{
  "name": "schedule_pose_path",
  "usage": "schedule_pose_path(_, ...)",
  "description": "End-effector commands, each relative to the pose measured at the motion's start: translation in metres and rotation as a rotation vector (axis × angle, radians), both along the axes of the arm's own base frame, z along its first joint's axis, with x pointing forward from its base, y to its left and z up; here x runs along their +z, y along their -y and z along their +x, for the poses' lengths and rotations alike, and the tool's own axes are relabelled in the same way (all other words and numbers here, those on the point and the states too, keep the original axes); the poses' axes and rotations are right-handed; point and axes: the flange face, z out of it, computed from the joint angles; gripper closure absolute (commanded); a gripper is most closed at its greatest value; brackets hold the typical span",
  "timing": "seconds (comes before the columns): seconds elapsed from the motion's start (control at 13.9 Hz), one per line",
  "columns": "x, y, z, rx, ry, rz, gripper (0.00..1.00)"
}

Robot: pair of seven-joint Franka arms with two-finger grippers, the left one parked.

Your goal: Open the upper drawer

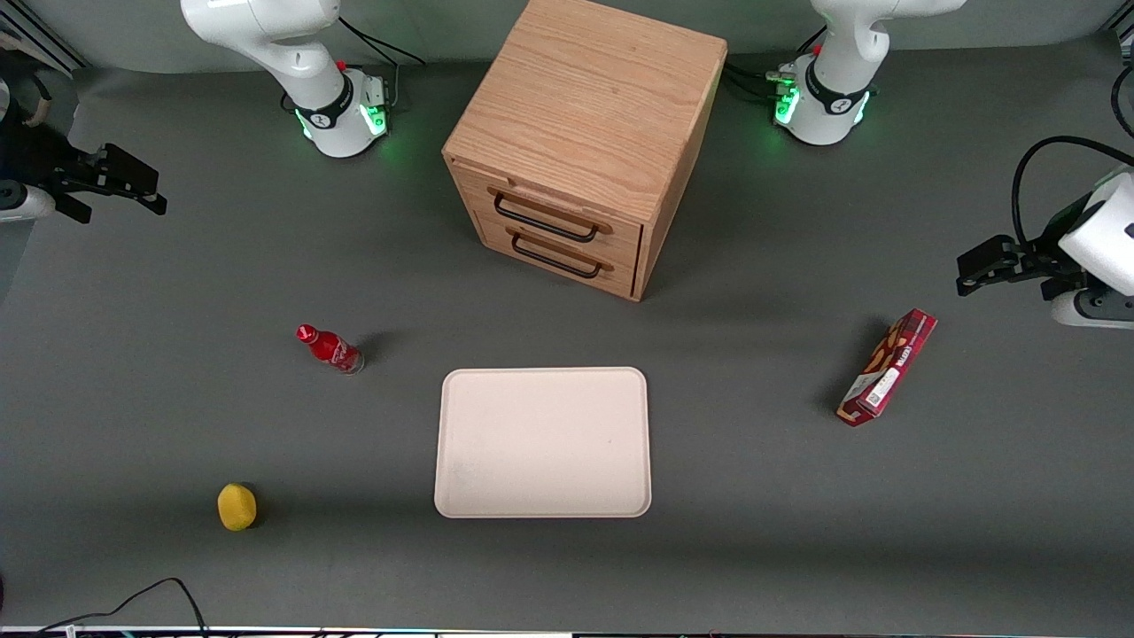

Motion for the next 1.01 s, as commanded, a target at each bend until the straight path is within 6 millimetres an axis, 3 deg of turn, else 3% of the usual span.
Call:
schedule_pose_path(0.0, 0.007, 0.003, 0.001, -0.024, -0.013, -0.006, 0.0)
schedule_pose_path(0.22, 0.01, 0.001, 0.001, -0.017, -0.012, 0.005, 0.0)
schedule_pose_path(0.36, 0.007, -0.015, 0.001, 0.016, -0.027, 0.006, 0.0)
schedule_pose_path(0.51, 0.007, -0.053, -0.002, 0.13, -0.032, 0.051, 0.0)
schedule_pose_path(0.58, -0.002, -0.074, -0.004, 0.265, -0.064, 0.062, 0.0)
schedule_pose_path(0.72, -0.029, -0.118, 0.003, 0.531, -0.127, 0.116, 0.0)
schedule_pose_path(0.94, -0.081, -0.189, 0.018, 0.728, -0.202, 0.338, 0.0)
